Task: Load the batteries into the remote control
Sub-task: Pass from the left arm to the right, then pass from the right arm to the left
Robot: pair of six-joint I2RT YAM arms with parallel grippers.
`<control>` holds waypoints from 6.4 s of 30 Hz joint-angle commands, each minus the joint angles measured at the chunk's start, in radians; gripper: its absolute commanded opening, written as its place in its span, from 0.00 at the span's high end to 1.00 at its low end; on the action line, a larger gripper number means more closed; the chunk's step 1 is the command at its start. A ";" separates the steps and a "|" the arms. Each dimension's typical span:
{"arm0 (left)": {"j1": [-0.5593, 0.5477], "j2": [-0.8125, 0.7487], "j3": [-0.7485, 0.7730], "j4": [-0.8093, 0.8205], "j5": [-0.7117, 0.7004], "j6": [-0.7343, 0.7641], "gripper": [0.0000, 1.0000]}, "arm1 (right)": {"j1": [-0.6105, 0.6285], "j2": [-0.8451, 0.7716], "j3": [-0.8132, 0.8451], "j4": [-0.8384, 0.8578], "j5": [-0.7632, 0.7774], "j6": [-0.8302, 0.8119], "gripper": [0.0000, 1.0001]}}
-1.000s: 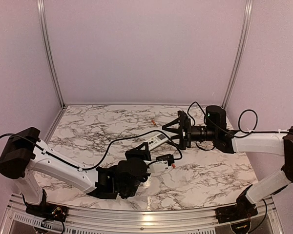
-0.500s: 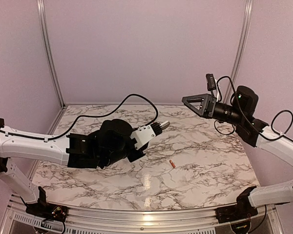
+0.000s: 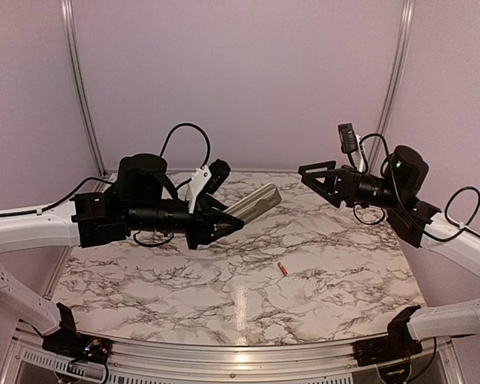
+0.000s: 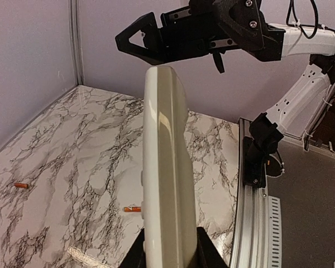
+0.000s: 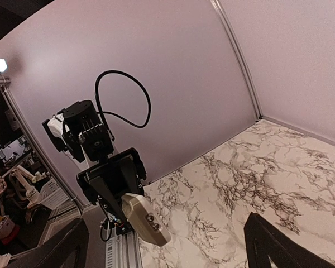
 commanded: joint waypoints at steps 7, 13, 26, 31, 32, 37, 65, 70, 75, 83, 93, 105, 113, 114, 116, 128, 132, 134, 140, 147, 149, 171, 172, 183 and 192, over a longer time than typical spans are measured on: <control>0.079 -0.008 0.006 0.097 0.352 -0.159 1.00 | 0.129 0.092 0.108 -0.086 -0.166 -0.136 0.11; 0.086 0.031 0.031 0.074 0.437 -0.155 1.00 | 0.142 0.122 0.144 -0.140 -0.213 -0.157 0.18; 0.103 0.098 0.084 0.032 0.507 -0.148 1.00 | 0.181 0.196 0.197 -0.338 -0.277 -0.238 0.32; 0.112 0.130 0.101 0.010 0.540 -0.151 1.00 | 0.181 0.198 0.213 -0.420 -0.281 -0.275 0.41; 0.113 0.136 0.106 0.000 0.542 -0.149 1.00 | 0.181 0.200 0.219 -0.428 -0.283 -0.279 0.43; 0.118 0.158 0.127 -0.021 0.557 -0.141 1.00 | 0.181 0.210 0.234 -0.447 -0.286 -0.293 0.57; 0.239 0.046 -0.091 0.201 0.315 -0.358 0.26 | 0.124 0.189 -0.012 0.001 -0.016 0.137 1.00; 0.238 0.017 -0.178 0.230 0.137 -0.467 0.25 | 0.081 0.178 -0.128 0.120 0.099 0.262 1.00; 0.233 0.012 -0.236 0.247 0.031 -0.524 0.25 | 0.077 0.199 -0.193 0.183 0.126 0.336 1.00; 0.222 0.051 -0.226 0.156 -0.008 -0.469 0.33 | 0.073 0.280 -0.101 0.064 0.006 0.236 1.00; 0.170 0.121 -0.220 0.214 -0.042 -0.512 0.34 | 0.074 0.323 -0.117 0.129 0.023 0.312 1.00; 0.150 0.178 -0.179 0.226 -0.065 -0.528 0.36 | 0.093 0.326 -0.130 0.135 0.040 0.325 1.00; 0.148 0.184 -0.167 0.233 -0.053 -0.528 0.37 | 0.106 0.330 -0.119 0.124 0.050 0.313 1.00; 0.149 0.187 -0.164 0.235 -0.050 -0.527 0.37 | 0.108 0.329 -0.117 0.118 0.050 0.309 1.00; 0.149 0.190 -0.159 0.236 -0.052 -0.528 0.37 | 0.110 0.327 -0.115 0.113 0.049 0.303 1.00; 0.149 0.208 -0.142 0.197 -0.055 -0.520 0.45 | 0.117 0.316 -0.103 0.111 0.038 0.284 1.00; 0.141 0.212 -0.141 0.189 -0.059 -0.500 0.45 | 0.117 0.321 -0.114 0.153 0.030 0.337 1.00; 0.135 0.214 -0.138 0.183 -0.066 -0.492 0.45 | 0.117 0.323 -0.122 0.174 0.029 0.362 1.00; 0.127 0.219 -0.131 0.169 -0.103 -0.480 0.45 | 0.117 0.331 -0.135 0.223 0.024 0.414 1.00; 0.114 0.227 -0.119 0.145 -0.152 -0.455 0.46 | 0.117 0.342 -0.150 0.303 0.004 0.499 1.00; 0.101 0.235 -0.107 0.129 -0.169 -0.440 0.46 | 0.117 0.346 -0.154 0.320 0.005 0.517 1.00; 0.154 0.126 -0.077 0.042 0.177 -0.232 0.19 | 0.084 0.354 -0.054 -0.114 -0.113 0.121 1.00; 0.155 0.130 -0.065 0.000 0.217 -0.203 0.19 | 0.083 0.352 -0.044 -0.141 -0.133 0.084 1.00; 0.148 0.186 0.013 -0.160 0.452 -0.086 0.26 | 0.152 0.351 0.124 -0.435 -0.281 -0.233 1.00; 0.111 0.216 0.042 -0.185 0.511 -0.050 0.53 | 0.188 0.384 0.194 -0.510 -0.315 -0.294 1.00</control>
